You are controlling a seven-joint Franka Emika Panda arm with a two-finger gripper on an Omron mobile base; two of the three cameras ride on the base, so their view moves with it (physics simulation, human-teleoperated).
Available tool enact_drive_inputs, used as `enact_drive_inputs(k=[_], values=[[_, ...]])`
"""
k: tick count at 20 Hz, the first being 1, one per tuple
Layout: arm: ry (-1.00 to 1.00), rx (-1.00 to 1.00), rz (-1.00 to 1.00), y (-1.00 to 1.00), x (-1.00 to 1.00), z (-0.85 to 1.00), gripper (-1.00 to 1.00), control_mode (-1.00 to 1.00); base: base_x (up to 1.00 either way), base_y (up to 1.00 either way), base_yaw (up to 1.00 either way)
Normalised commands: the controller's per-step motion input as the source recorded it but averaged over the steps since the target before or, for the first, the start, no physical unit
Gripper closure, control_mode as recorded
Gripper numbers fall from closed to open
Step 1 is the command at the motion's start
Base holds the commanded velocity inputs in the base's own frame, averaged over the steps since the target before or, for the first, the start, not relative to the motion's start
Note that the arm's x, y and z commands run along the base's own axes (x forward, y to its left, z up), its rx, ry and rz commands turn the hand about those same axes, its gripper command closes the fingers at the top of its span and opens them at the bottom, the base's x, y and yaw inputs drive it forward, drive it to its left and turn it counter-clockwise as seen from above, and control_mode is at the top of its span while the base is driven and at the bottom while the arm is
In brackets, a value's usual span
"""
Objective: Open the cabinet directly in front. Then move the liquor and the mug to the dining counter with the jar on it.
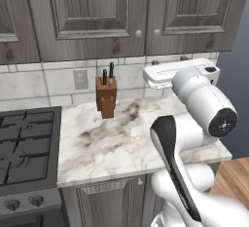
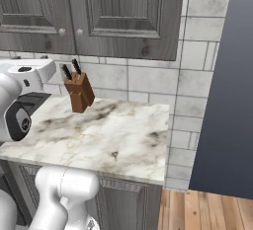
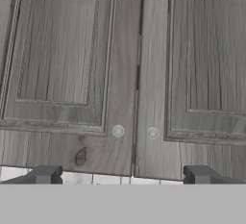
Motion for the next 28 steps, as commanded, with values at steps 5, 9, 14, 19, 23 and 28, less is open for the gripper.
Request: enact_drive_inputs(k=[5,9,14,19,23,28], values=[[0.0,0.0,0.0,0.0,0.3,0.03,-1.0,-1.0,0.0,0.0,0.0],[0.0,0.0,0.0,0.0,0.41,0.03,-1.0,-1.0,0.0,0.0,0.0],[0.0,0.02,0.0,0.02,0.43,0.0,-1.0,-1.0,0.0,0.0,0.0],[0.0,0.03,0.0,0.1,0.44,0.01,-1.0,-1.0,0.0,0.0,0.0],[0.0,0.03,0.0,0.08,0.4,0.01,-1.0,-1.0,0.0,0.0,0.0],[0.0,0.0,0.0,0.05,0.45,0.01,-1.0,-1.0,0.0,0.0,0.0]])
